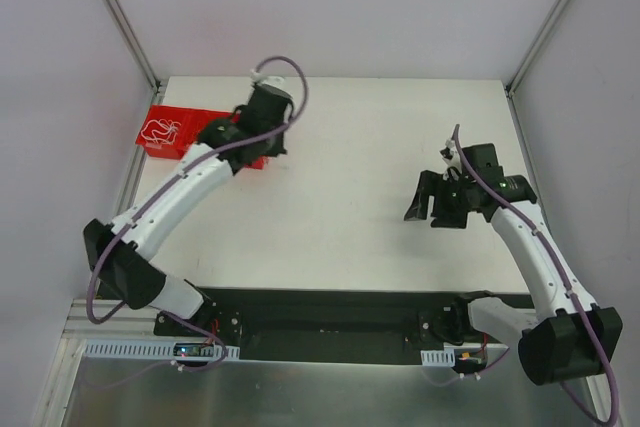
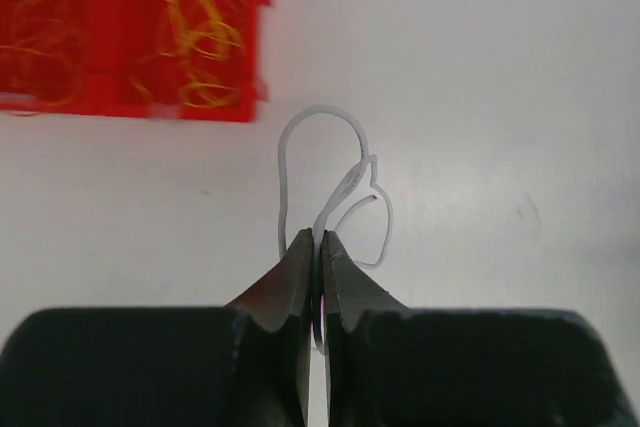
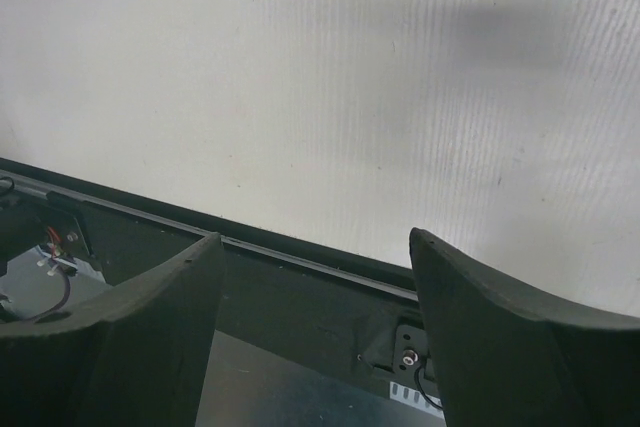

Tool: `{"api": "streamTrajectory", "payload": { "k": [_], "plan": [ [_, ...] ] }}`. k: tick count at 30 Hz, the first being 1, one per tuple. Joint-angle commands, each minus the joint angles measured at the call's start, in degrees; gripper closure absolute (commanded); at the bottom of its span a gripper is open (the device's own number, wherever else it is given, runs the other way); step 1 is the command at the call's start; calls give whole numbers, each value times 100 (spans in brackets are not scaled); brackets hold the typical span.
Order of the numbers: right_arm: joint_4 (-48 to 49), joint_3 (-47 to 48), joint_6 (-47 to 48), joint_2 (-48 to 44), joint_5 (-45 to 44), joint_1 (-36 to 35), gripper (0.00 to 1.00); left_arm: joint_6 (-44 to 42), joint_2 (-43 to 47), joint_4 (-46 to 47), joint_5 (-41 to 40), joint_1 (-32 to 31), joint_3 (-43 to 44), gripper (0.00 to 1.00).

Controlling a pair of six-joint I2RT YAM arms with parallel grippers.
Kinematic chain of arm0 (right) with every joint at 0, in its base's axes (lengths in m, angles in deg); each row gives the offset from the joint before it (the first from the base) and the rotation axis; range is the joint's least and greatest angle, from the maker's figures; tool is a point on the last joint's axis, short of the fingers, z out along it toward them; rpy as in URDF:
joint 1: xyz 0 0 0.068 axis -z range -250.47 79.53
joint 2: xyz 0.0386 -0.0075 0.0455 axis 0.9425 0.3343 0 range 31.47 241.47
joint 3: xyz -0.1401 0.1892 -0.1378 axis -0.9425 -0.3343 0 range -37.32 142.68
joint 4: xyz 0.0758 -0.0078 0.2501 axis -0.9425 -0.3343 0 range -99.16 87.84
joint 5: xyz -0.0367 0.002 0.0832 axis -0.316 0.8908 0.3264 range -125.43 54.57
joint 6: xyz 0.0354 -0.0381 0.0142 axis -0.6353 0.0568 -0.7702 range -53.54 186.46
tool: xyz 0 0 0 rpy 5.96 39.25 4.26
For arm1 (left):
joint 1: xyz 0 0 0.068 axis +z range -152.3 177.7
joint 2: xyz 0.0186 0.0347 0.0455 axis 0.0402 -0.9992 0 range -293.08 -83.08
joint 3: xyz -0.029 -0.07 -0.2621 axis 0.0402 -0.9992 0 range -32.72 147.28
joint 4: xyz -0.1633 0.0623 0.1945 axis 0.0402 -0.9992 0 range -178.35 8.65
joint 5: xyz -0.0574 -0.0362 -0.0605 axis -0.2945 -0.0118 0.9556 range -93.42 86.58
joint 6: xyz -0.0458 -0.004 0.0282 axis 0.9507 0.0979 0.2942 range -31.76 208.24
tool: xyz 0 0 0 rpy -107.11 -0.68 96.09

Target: Untangle the cables

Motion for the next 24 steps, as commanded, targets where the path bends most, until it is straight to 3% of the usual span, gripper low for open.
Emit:
{"api": "streamTrajectory", "payload": {
  "k": [1, 7, 12, 17, 24],
  "plan": [
    [176, 48, 140, 152, 336, -16, 24, -390, 408, -145, -590, 1336, 234, 100],
    [229, 109, 131, 389, 459, -77, 24, -304, -223, -40, -545, 3428, 1183, 100],
    [150, 381, 175, 740, 451, -156, 24, 171, -1172, 39, -573, 4555, 2018, 100],
    [-16, 689, 245, 987, 257, -157, 25, 496, -2306, 66, -55, 5206, 2775, 100],
    [-201, 821, 254, 847, -59, -165, 24, 708, -3326, 154, 113, 5356, 3074, 100]
  ]
}}
